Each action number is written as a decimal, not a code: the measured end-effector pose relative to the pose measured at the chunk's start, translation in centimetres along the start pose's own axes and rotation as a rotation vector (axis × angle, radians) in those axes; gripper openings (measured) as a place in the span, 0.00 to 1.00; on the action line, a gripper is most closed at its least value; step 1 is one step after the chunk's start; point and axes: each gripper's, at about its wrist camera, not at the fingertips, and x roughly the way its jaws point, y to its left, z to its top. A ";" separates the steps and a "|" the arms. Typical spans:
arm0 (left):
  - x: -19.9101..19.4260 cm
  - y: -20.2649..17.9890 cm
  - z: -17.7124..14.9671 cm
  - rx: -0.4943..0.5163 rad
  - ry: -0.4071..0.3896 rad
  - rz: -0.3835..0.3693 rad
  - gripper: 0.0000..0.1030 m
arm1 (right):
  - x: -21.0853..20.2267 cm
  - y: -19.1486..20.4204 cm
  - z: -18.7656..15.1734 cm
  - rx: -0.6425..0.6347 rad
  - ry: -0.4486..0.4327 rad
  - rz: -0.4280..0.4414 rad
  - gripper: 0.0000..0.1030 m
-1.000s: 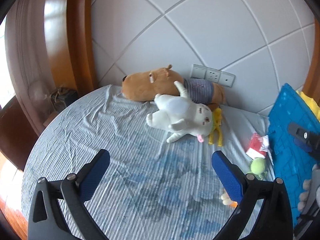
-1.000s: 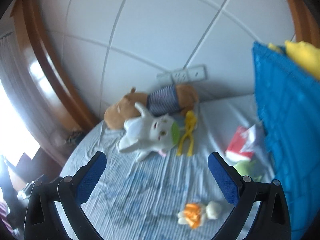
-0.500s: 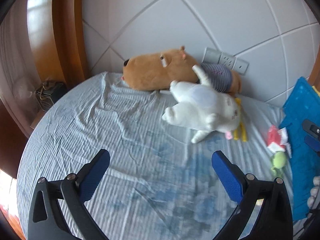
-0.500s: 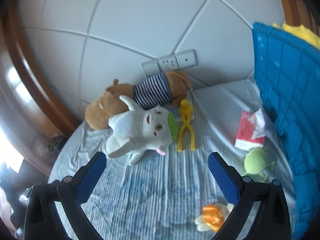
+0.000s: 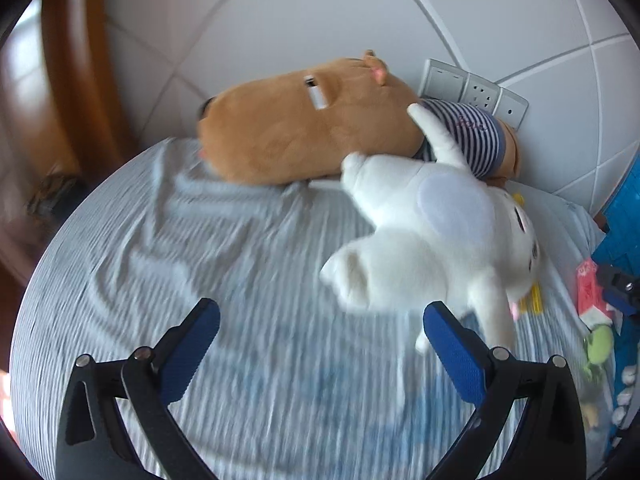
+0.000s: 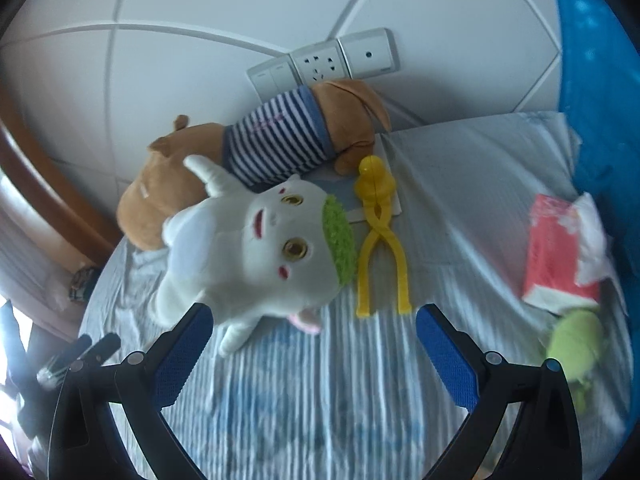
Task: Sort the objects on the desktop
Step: 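Grasp the white green-haired plush with the right tool while the left tool grips its body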
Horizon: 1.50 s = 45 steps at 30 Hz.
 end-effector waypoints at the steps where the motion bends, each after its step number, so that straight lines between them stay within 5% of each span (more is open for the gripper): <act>1: 0.7 -0.4 0.7 0.011 -0.001 -0.015 1.00 | 0.9 -0.2 0.3 0.007 0.007 0.006 1.00; 12: 8.4 -1.9 4.1 -0.019 0.071 -0.255 1.00 | 8.5 -1.8 2.6 0.042 0.078 0.076 1.00; 17: 9.9 -1.5 3.9 -0.048 0.088 -0.283 1.00 | 10.6 -2.0 3.0 0.046 0.089 0.126 1.00; 22: 8.9 -1.4 4.0 0.036 0.062 -0.272 1.00 | 10.7 -2.2 2.5 0.058 0.080 0.191 1.00; 31: 12.3 -0.7 2.3 -0.080 0.043 -0.437 1.00 | 13.7 -2.5 2.0 0.114 0.107 0.324 1.00; 34: 12.2 -1.3 2.1 -0.075 0.031 -0.412 1.00 | 14.0 -1.6 2.1 0.070 0.113 0.299 1.00; 39: 10.6 -2.8 1.5 -0.054 -0.021 -0.363 0.83 | 13.8 -0.6 1.8 0.054 0.075 0.245 0.99; 45: 10.3 -1.7 0.2 -0.103 0.002 -0.436 0.79 | 13.8 -1.3 0.6 0.092 0.088 0.279 0.99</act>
